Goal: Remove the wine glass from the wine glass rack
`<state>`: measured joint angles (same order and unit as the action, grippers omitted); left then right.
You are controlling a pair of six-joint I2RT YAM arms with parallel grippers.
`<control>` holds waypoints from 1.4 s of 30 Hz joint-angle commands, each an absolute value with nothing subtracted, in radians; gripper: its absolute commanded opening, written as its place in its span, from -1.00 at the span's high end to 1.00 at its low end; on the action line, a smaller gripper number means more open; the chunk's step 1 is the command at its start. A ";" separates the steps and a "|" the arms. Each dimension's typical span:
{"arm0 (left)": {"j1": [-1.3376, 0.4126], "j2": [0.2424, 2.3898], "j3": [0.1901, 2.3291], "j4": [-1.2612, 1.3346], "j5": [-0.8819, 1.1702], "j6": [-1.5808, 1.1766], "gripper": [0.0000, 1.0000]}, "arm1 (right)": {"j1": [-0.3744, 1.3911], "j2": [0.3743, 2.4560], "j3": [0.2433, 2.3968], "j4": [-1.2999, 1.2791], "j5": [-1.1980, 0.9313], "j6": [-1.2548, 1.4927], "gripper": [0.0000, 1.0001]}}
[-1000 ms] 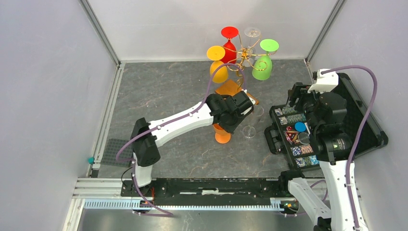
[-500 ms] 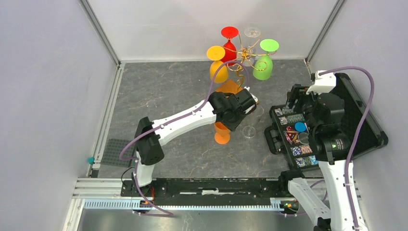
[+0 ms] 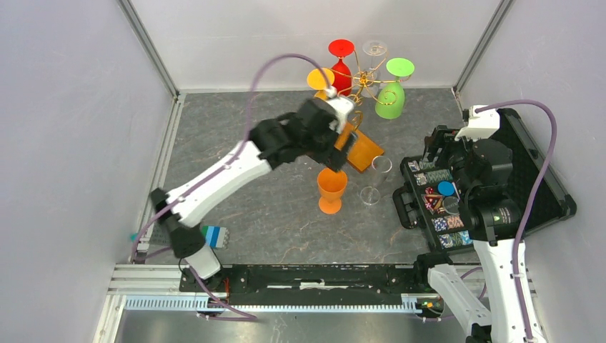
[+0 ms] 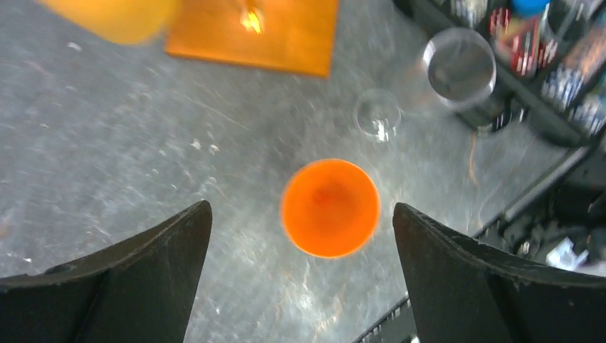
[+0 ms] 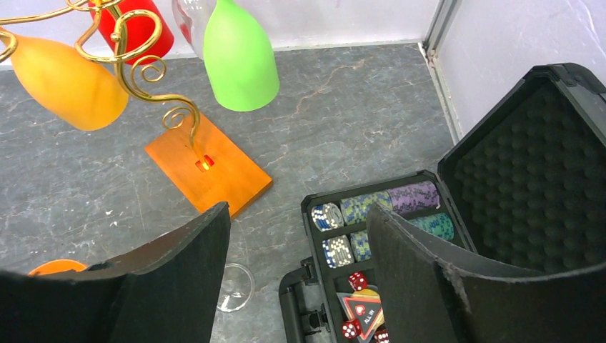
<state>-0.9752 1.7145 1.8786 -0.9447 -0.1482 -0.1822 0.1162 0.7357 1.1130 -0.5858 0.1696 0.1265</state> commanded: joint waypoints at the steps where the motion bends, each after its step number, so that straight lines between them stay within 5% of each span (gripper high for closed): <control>1: -0.842 1.498 1.720 -0.640 -0.155 -0.229 -1.00 | 0.118 0.726 1.129 -0.555 0.139 0.157 -0.50; 8: -0.594 1.406 1.594 -0.373 0.027 -0.473 -1.00 | 0.117 0.710 1.104 -0.510 0.086 0.209 -0.49; 14: -0.476 1.502 1.640 -0.265 0.186 -0.650 -0.65 | 0.118 0.703 1.080 -0.489 0.051 0.236 -0.49; 27: -0.407 1.734 1.737 -0.079 0.337 -0.840 -0.40 | 0.118 0.702 1.044 -0.454 0.008 0.265 -0.48; 42: -0.405 1.741 1.699 -0.020 0.391 -0.936 0.61 | 0.118 0.691 1.022 -0.440 0.007 0.279 -0.47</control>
<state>-0.4099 1.7756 1.6962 -0.0937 0.3496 -0.8787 0.1162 0.6994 1.0290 -0.4854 0.0177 0.2657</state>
